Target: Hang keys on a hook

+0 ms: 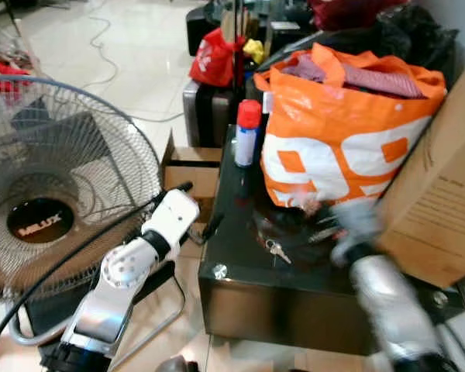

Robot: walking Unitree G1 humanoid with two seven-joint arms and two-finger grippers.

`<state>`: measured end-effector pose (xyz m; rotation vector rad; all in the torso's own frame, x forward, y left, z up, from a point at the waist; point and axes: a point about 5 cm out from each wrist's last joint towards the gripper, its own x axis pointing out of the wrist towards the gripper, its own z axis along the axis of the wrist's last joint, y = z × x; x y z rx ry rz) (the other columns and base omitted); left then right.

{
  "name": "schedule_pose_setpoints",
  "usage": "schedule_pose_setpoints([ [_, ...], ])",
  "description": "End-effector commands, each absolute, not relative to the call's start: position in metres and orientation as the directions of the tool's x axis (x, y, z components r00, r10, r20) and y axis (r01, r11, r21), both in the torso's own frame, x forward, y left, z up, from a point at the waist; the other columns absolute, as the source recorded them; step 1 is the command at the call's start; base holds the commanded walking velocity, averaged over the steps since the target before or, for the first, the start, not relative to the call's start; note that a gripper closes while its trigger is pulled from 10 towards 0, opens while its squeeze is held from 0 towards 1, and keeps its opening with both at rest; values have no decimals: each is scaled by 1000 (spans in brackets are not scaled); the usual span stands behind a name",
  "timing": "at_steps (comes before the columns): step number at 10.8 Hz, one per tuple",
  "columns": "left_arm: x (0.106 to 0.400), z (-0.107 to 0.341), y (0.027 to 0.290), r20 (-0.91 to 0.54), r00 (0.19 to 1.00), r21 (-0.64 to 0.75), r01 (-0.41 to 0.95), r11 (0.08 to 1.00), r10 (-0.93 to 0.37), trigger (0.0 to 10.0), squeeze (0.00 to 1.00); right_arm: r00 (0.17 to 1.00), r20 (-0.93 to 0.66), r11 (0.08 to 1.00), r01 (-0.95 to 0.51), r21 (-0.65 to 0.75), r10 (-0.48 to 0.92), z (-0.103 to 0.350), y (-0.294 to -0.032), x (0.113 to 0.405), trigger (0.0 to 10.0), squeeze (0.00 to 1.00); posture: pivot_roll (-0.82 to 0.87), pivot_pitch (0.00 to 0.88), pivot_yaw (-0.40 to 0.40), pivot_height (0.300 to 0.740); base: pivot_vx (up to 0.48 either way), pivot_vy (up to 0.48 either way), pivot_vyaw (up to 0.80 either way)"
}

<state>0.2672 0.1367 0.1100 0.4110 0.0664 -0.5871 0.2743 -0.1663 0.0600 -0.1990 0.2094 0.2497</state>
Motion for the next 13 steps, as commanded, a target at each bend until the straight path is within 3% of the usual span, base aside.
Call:
schedule_pose_setpoints([
  [1, 267, 109, 135, -191, 821, 365, 568, 738, -538, 10000, 0, 943, -249, 943, -271, -194, 219, 58, -163, 279, 0, 0, -57, 0, 16, 740, 0, 0, 0],
  [3, 267, 108, 133, -197, 811, 374, 582, 722, -551, 10000, 0, 914, -353, 926, -294, -235, 201, 37, -154, 290, 0, 0, -46, 0, 0, 740, 0, 0, 0],
  [5, 258, 107, 138, -217, 804, 376, 592, 713, -553, 10000, 0, 879, -444, 882, -340, -327, 174, 17, -153, 290, 0, 0, -23, 80, -5, 740, 0, 0, 0],
  [7, 252, 105, 142, -237, 797, 372, 603, 706, -556, 10000, 0, 877, -473, 876, -290, -386, 82, 4, -160, 289, 196, 0, -11, 110, -8, 740, 0, 0, 0],
  [8, 251, 106, 141, -241, 791, 369, 611, 701, -562, 10000, 0, 877, -476, 881, -273, -386, 63, 1, -160, 289, 3804, 0, -9, 111, -7, 740, 0, 0, 0],
  [9, 249, 103, 139, -264, 772, 352, 635, 688, -577, 10000, 0, 872, -486, 875, -277, -396, 56, -3, -157, 287, 10000, 0, -8, 109, -7, 740, 0, 0, 0],
  [12, 240, 97, 133, -321, 678, 238, 734, 636, -661, 10000, 0, 855, -514, 867, -304, -394, 66, -11, -155, 283, 10000, 0, -11, 91, -3, 740, 0, 0, 0],
  [13, 240, 98, 133, -324, 676, 248, 736, 630, -661, 10000, 0, 856, -513, 868, -304, -392, 68, -12, -155, 283, 10000, 388, -13, 89, -1, 740, 0, 0, 0],
])
